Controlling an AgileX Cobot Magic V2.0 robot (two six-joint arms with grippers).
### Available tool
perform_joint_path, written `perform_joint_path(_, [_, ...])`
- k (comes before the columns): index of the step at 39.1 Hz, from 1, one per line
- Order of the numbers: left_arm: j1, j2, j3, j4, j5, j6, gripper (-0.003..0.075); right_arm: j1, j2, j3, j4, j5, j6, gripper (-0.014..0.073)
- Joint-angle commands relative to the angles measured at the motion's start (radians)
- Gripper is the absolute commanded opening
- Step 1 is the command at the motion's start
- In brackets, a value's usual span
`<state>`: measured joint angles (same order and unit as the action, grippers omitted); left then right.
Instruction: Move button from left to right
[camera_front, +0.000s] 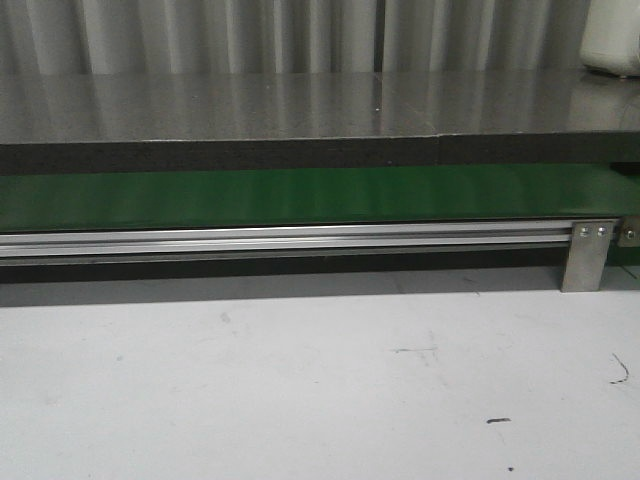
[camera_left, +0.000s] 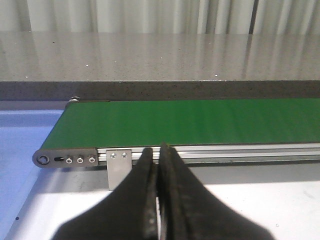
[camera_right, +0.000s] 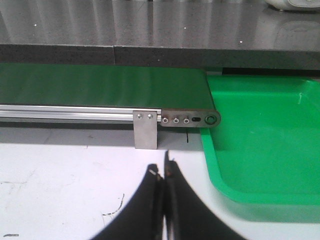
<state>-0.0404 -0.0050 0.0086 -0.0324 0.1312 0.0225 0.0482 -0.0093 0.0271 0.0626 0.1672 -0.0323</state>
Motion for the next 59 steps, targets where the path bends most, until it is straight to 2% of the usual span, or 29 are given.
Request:
perform_joint_path(1, [0.001, -0.018, 0.029, -0.001, -0.088, -0.013, -0.0021, -0.005, -0.018, -0.008, -0.005, -0.088, -0.004, -0.0068])
perform_joint_path(43, [0.001, -0.018, 0.029, -0.001, -0.094, -0.013, -0.0021, -0.005, -0.018, -0.008, -0.005, -0.09, -0.004, -0.0068])
perform_joint_path(47, [0.001, -0.018, 0.029, -0.001, -0.148, -0.013, -0.0021, -0.005, -0.018, -0.008, -0.005, -0.109, -0.004, -0.0068])
perform_joint_path(53, [0.001, -0.016, -0.008, -0.004, -0.334, -0.013, -0.0021, -0.004, -0.018, -0.03, -0.001, -0.181, 0.0, -0.0067])
perform_joint_path(59, [0.001, 0.009, -0.149, -0.004, -0.296, -0.013, -0.0021, -0.004, 0.004, -0.18, 0.002, -0.109, 0.006, -0.0067])
